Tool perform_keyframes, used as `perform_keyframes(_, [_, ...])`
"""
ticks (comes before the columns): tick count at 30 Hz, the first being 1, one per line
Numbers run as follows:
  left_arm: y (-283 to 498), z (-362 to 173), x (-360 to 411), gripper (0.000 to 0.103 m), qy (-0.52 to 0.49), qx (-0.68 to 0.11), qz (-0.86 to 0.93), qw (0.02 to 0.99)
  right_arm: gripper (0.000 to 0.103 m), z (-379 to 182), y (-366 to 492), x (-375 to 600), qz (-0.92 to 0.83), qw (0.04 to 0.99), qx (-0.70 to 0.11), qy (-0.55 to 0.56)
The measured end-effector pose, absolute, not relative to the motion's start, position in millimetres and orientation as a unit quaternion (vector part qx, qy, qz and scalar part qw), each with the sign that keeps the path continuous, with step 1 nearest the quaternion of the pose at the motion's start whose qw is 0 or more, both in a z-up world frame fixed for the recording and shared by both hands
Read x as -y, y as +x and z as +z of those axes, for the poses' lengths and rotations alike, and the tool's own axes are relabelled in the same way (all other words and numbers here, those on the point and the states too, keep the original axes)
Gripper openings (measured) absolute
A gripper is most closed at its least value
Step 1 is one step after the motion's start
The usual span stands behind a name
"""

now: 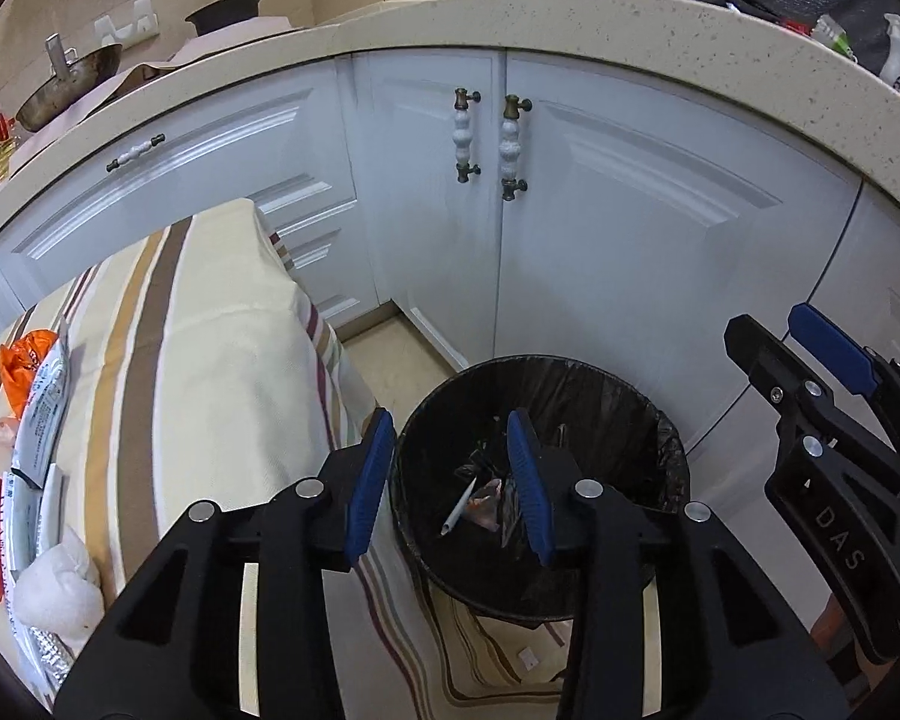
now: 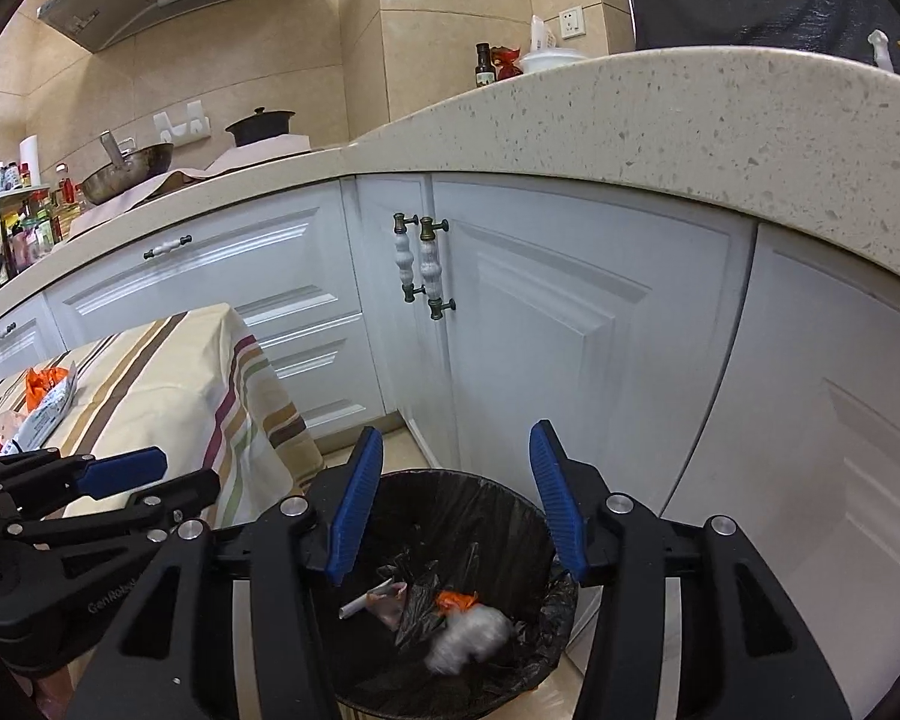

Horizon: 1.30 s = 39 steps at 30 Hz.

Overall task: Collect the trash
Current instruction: 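Carry both items over the bin and open both grippers to drop them, then move both tools back over the table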

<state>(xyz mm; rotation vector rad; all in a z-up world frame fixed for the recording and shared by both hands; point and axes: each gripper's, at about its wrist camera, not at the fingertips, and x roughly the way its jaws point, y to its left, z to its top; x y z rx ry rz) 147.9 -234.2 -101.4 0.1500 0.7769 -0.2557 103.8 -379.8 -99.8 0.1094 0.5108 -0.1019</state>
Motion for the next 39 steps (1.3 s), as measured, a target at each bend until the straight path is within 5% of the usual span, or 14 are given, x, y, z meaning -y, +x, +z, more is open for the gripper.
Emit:
perform_keyframes(10, [99.3,-60.9,172.4,0.052,0.055,-0.329,-0.108,0.937,0.055,-78.2,71.8,341.3,-0.029,0.968,-0.239,0.064])
perform_keyframes(27, [10.2,-52.7,-37.3,0.052,0.015,-0.326,0.065,0.943,0.057,-64.5,32.3,182.2,0.128,0.961,-0.242,0.04])
perform_keyframes(39, [-23.1,-74.7,-118.1,0.052,-0.021,-0.343,0.127,0.931,0.057,-88.0,24.3,104.3,0.189,0.941,-0.279,-0.016])
